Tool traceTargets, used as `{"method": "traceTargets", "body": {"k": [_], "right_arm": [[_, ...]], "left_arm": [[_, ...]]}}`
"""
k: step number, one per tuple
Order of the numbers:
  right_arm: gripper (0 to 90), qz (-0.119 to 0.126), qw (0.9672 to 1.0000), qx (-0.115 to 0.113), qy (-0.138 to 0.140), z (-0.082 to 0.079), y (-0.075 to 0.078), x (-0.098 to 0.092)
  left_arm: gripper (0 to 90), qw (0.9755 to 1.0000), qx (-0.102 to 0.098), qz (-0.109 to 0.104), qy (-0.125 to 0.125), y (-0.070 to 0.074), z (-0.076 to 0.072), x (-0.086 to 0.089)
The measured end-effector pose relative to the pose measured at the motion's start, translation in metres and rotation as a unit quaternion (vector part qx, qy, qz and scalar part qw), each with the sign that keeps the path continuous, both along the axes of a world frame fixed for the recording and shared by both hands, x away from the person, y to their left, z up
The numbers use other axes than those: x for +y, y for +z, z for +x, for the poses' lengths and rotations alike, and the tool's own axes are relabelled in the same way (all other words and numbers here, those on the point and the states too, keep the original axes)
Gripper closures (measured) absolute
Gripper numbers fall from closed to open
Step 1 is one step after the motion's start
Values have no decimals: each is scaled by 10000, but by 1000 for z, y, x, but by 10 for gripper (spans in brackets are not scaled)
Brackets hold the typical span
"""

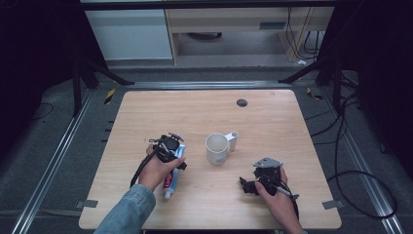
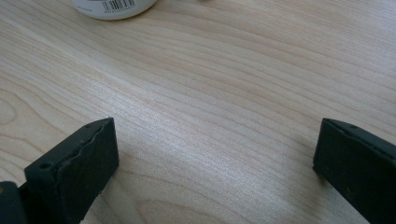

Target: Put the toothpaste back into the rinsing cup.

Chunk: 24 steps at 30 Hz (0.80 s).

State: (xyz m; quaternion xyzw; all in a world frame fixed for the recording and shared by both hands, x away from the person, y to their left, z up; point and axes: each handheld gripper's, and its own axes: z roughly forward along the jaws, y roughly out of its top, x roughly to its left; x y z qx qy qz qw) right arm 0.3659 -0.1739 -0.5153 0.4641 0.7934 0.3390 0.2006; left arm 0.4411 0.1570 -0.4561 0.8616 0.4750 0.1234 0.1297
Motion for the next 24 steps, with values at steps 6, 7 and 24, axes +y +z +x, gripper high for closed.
{"method": "traceTargets", "body": {"k": [6, 7, 24], "right_arm": [[4, -3, 10000, -5, 31, 0, 0, -1], [4, -3, 10000, -6, 40, 0, 0, -1], [4, -2, 10000, -6, 40, 0, 0, -1]], "left_arm": [[197, 9997, 153, -160, 141, -6, 6, 4], [197, 9997, 136, -136, 151, -7, 6, 4], [348, 9987, 463, -127, 153, -15, 20, 1]]}}
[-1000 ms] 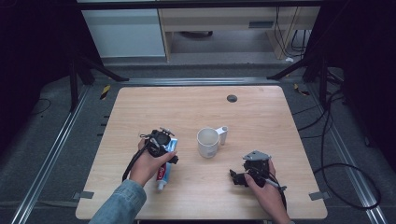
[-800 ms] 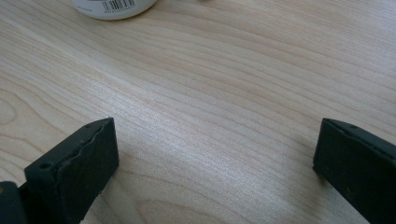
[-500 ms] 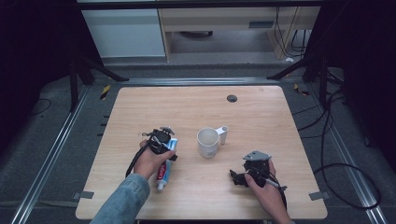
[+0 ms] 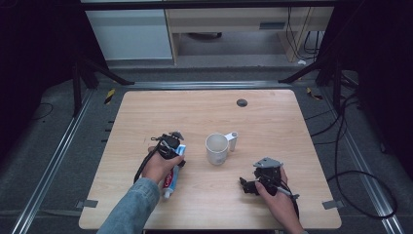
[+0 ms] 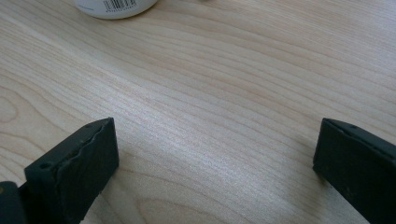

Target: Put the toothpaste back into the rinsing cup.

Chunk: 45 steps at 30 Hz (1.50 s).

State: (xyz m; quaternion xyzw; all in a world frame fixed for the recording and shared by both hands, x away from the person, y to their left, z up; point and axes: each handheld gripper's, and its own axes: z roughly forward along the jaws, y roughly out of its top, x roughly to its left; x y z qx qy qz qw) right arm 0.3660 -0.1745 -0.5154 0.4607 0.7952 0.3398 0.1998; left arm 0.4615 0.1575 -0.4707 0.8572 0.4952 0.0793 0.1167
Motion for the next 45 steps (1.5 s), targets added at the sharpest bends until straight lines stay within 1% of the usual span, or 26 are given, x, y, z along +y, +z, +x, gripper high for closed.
{"method": "traceTargets", "body": {"k": [8, 9, 10, 11, 12, 13, 14, 15, 16, 18, 19, 20, 21, 24, 25, 26, 27, 28, 29, 30, 31, 32, 33, 37, 41, 45], "right_arm": [[4, -1, 10000, 0, 1, 0, 0, 0], [4, 0, 10000, -1, 1, 0, 0, 0], [4, -1, 10000, 0, 0, 0, 0, 0], [4, -1, 10000, 0, 0, 0, 0, 0], [4, 0, 10000, 1, 0, 0, 0, 0], [4, 0, 10000, 1, 0, 0, 0, 0], [3, -1, 10000, 0, 1, 0, 0, 0], [4, 0, 10000, -1, 1, 0, 0, 0], [4, 0, 10000, 0, 1, 0, 0, 0], [3, -1, 10000, 3, -5, 0, 0, 0], [3, -1, 10000, 3, -5, 0, 0, 0], [3, 0, 10000, -1, 1, 0, 0, 0], [3, 0, 10000, -1, 1, 0, 0, 0], [3, 0, 10000, -1, 1, 0, 0, 0], [3, 0, 10000, -1, 0, 0, 0, 0], [3, -1, 10000, 0, 1, 0, 0, 0], [3, -1, 10000, 0, 1, 0, 0, 0], [4, -2, 10000, -1, 1, 0, 0, 0], [3, -1, 10000, -1, 0, 0, 0, 0], [3, -2, 10000, 2, -5, 0, 0, 0], [3, -2, 10000, 2, -5, 0, 0, 0], [4, -2, 10000, -1, 2, 0, 0, 0], [4, -2, 10000, -1, 2, 0, 0, 0], [3, 6, 10000, 5, -10, 0, 0, 0], [4, -1, 10000, 4, -8, 0, 0, 0], [3, -1, 10000, 4, -8, 0, 0, 0]], "left_arm": [[472, 9996, 112, 27, -259, 3, 4, -2], [493, 9996, 112, 27, -259, 3, 4, -2], [508, 9994, 85, 49, -323, 3, 4, -4], [524, 9994, 85, 49, -323, 3, 4, -4], [550, 9990, 27, 115, -430, 4, 2, -6], [577, 9990, 27, 115, -430, 4, 2, -6], [577, 9985, 1, 147, -523, 6, 1, -7], [654, 9983, -57, 145, -558, 7, 0, -8], [677, 9975, -151, 188, -665, 10, -2, -8], [699, 9972, -187, 168, -702, 11, -4, -8], [699, 9970, -180, 172, -733, 12, -4, -7], [706, 9969, -229, 85, -752, 15, -6, -5], [708, 9966, -281, 68, -776, 17, -8, -5], [712, 9955, -472, -88, -819, 28, -15, -4], [713, 9955, -472, -88, -819, 28, -15, -4], [713, 9944, -612, -170, -843, 36, -19, -4], [714, 9944, -612, -170, -843, 36, -19, -4], [714, 9930, -772, -213, -870, 44, -22, -4], [714, 9919, -880, -243, -883, 48, -24, -4], [714, 9909, -967, -270, -902, 52, -26, -4], [714, 9909, -967, -270, -902, 52, -26, -4], [714, 9893, -1090, -347, -911, 59, -27, -3], [714, 9893, -1090, -347, -911, 59, -27, -3], [714, 9867, -1262, -418, -932, 66, -27, -3], [714, 9851, -1331, -435, -1000, 72, -18, -7], [714, 9840, -1380, -474, -1021, 74, -16, -9]]}}
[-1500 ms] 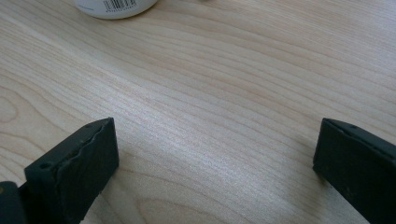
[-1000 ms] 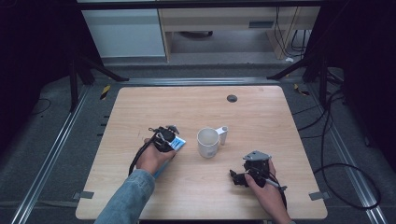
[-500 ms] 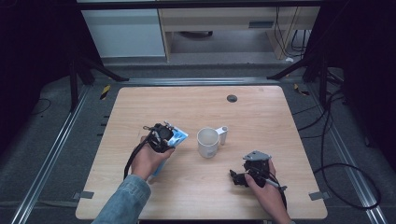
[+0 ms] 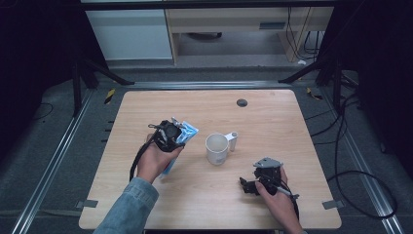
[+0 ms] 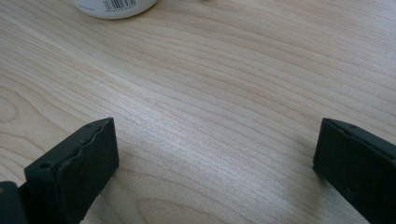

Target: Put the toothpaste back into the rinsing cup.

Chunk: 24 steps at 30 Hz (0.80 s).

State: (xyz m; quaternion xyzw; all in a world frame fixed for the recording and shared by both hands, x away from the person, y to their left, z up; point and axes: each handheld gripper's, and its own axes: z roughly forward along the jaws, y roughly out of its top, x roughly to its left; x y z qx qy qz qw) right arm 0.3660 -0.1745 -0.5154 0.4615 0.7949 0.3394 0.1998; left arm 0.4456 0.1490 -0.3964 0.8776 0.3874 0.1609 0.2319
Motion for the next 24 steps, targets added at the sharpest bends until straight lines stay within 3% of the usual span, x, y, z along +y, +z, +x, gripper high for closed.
{"method": "traceTargets", "body": {"k": [17, 21, 24], "right_arm": [[3, -7, 10000, 2, 2, 0, 0, 0], [3, -7, 10000, 0, 2, 0, 0, 0], [3, -9, 10000, 1, 2, 0, 0, 0]], "left_arm": [[713, 9991, -358, -221, -50, 20, -4, -3], [713, 9978, -555, -373, -23, 30, -5, -6], [713, 9972, -650, -367, -15, 34, -5, -7]]}}
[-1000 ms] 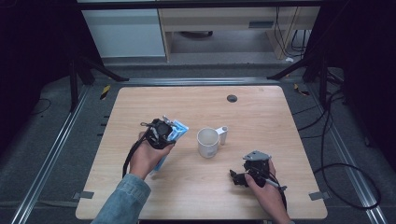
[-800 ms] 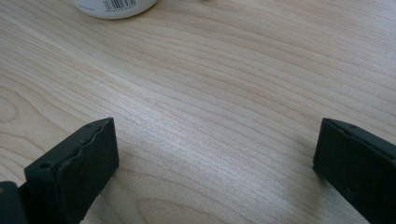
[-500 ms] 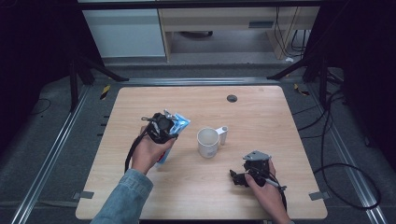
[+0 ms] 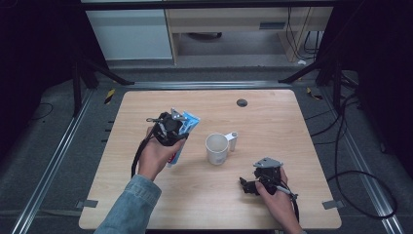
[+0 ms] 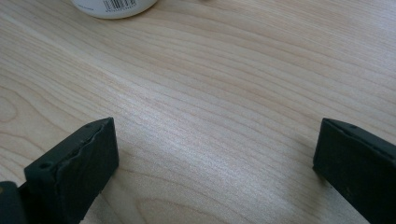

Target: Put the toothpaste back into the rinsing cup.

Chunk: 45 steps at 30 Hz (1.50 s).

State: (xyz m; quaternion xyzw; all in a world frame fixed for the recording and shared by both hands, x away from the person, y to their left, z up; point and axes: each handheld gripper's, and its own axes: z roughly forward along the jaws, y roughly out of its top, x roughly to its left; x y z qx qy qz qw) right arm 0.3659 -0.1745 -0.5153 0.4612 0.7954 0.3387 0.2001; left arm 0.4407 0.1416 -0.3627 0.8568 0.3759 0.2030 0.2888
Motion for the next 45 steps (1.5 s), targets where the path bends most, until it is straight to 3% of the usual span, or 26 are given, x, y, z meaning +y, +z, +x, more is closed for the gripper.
{"method": "traceTargets", "body": {"k": [2, 11, 22, 28, 45], "right_arm": [[3, -7, 10000, -8, 10, 0, 0, 0], [3, -6, 10000, -8, 9, 0, 0, 0], [3, 4, 10000, -6, 19, 0, 0, 0], [3, -2, 10000, -19, 40, 0, 0, 0], [3, 0, 10000, -5, 41, 0, 0, 0]], "left_arm": [[713, 9998, -137, -147, -12, 4, -1, -4], [713, 9978, -447, -458, -172, 18, -7, -22], [713, 9957, -684, -596, -207, 27, -10, -39], [713, 9928, -949, -712, -178, 35, -14, -43], [715, 9895, -1157, -852, -132, 46, -19, -49]]}}
